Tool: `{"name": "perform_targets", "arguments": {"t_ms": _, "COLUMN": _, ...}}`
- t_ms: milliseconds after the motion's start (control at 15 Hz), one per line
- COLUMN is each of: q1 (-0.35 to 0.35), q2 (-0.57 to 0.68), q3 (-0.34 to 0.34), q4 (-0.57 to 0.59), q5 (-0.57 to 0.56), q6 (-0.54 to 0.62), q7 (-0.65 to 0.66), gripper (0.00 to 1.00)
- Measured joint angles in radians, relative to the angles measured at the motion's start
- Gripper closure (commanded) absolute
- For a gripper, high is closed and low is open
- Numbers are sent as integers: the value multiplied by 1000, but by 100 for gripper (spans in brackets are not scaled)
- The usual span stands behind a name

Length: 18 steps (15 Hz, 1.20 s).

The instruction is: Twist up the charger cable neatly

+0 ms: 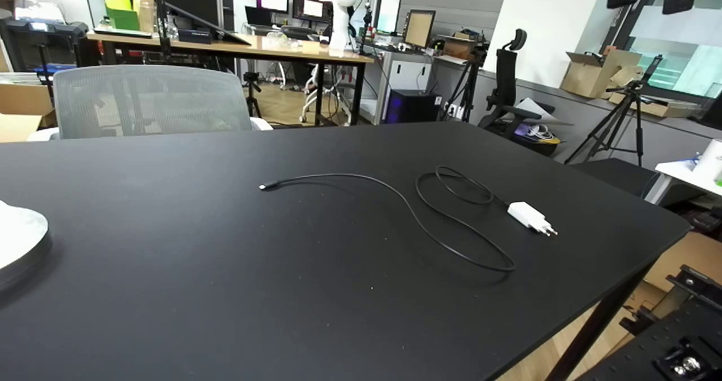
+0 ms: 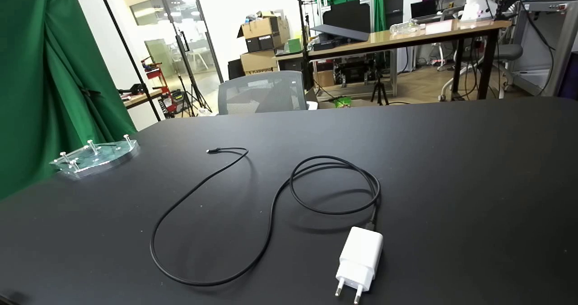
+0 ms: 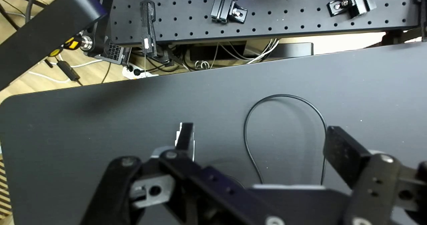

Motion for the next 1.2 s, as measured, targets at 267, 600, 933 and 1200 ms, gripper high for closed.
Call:
{"name": "perform_targets", "arguments": {"t_ms": 267, "q1": 0, "q2": 4, "q3": 14, "q4": -5, "q5": -64, "q6": 178, "q7": 16, "gripper": 0}}
{"name": "perform_targets", "arguments": {"t_ms": 600, "q1": 12, "q2": 129, "q3": 48, "q4": -35, "q5": -118, "q6": 547, "q7": 48, "gripper": 0}}
{"name": "perform_targets", "arguments": {"t_ms": 933, "q1": 132, "q2": 376, "q3": 33, "q4": -33, "q5": 171, "q6": 751, "q7": -124, "gripper": 0}}
{"name": "perform_targets", "arguments": {"t_ms": 1200, "q1": 148, "q2": 428, "q3": 25, "q4": -11, "q5": 197, "q6": 767, "q7": -149, "gripper": 0}}
